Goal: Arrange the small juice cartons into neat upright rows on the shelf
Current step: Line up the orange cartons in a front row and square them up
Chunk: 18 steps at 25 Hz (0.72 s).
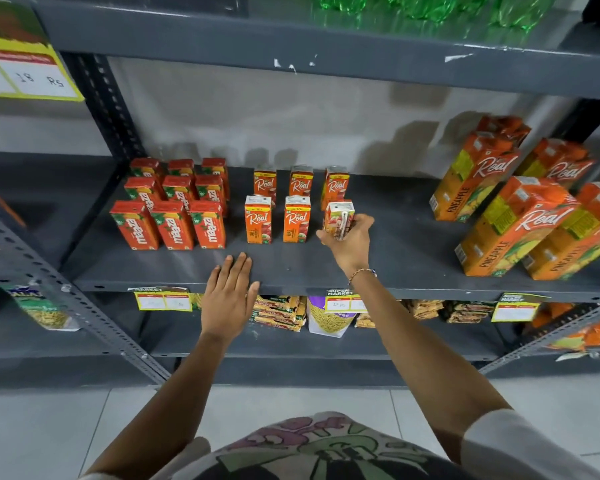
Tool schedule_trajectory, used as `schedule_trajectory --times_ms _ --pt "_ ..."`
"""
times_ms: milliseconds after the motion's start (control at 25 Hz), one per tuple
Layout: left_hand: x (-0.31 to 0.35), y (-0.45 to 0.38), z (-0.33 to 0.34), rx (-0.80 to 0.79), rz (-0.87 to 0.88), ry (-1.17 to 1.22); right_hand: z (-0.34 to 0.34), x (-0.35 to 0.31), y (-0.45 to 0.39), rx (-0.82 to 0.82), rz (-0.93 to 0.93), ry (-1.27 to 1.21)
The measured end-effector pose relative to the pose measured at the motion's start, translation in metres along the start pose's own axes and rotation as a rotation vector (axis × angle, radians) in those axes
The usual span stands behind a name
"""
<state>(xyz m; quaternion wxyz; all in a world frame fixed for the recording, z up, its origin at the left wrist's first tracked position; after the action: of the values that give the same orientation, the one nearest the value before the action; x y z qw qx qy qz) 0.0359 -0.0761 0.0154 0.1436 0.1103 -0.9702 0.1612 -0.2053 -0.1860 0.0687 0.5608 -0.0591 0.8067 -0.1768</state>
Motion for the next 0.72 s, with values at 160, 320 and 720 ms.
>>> schedule_trajectory --times_ms 160,320,720 --pt "0.0 -0.001 0.001 -0.003 -0.004 0.007 -0.001 -0.057 -0.029 -0.458 -0.467 0.608" --pt "0.001 0.0 0.0 -0.007 -0.002 0.011 0.005 -0.074 -0.03 -0.77 -0.583 0.859" --pt "0.001 0.001 0.0 0.001 -0.011 0.034 0.017 -0.071 -0.05 -0.948 -0.536 0.946"
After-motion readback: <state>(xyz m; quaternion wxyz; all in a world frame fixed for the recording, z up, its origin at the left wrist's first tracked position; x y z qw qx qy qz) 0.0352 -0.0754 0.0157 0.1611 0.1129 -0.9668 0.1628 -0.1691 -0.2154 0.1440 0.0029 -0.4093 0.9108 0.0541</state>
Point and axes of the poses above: each hand's wrist, its own y-axis away from the middle knuckle, its own z-axis out of the palm, x = y × z, the point moved 9 cm from there along -y, towards the middle knuckle, and after that the axes turned 15 degrees about -z, right-handed, at the moved point
